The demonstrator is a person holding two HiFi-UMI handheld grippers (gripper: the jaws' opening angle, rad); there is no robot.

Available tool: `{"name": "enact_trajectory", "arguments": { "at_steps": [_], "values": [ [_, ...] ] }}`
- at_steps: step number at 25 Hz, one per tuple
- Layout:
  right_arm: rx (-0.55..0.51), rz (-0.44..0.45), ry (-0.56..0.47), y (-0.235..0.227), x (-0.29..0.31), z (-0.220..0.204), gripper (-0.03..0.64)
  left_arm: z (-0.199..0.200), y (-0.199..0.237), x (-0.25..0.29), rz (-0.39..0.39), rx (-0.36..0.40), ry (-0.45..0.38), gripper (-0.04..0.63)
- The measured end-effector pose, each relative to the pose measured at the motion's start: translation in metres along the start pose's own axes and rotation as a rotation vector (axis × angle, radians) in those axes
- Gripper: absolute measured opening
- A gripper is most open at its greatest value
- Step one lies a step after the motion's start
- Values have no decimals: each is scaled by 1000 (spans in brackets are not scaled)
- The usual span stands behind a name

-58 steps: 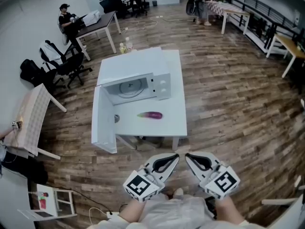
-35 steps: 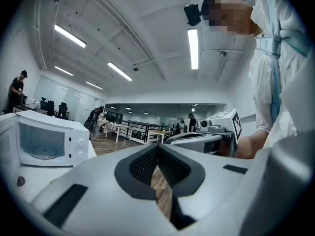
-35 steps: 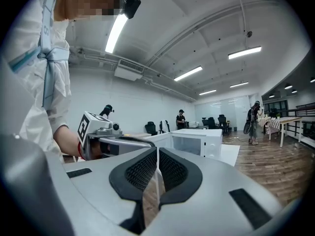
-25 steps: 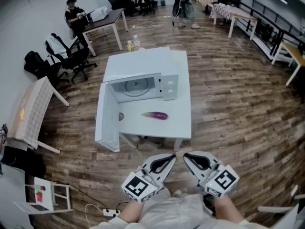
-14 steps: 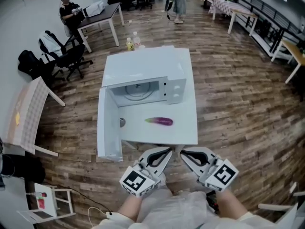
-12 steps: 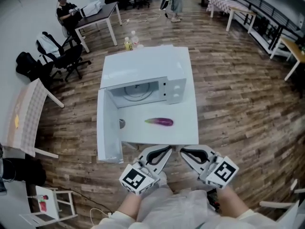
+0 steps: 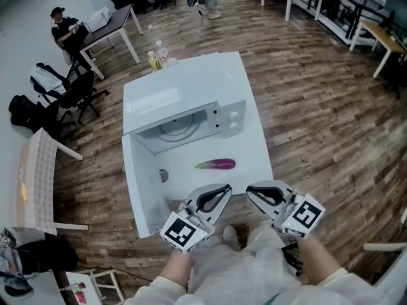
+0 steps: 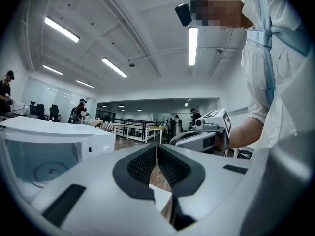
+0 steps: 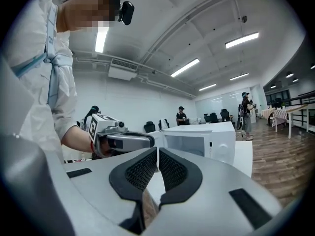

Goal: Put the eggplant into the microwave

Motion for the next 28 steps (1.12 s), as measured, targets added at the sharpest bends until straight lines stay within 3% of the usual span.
{"name": "enact_trajectory", "arguments": {
  "at_steps": [8,15,28],
  "values": [
    [13,10,18,-25,0,-14,35,-19,12,23,-37,48,67,10],
    [-1,36,51,-47,10,-32,35,-59,30,42,-34,89,183,76],
    [-35,27,111,-54,25,-58,35,-125,66,71,-91,355,397,189]
  ]
}}
Point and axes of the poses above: the fingertips, and each gripper's own axes: x forward along the fingers, y to its left, z out of its top, the point moved 1 cm from there along -x, backward along the fingers, and after that the axes turned 10 degrees about z, right-handed, at the moved point
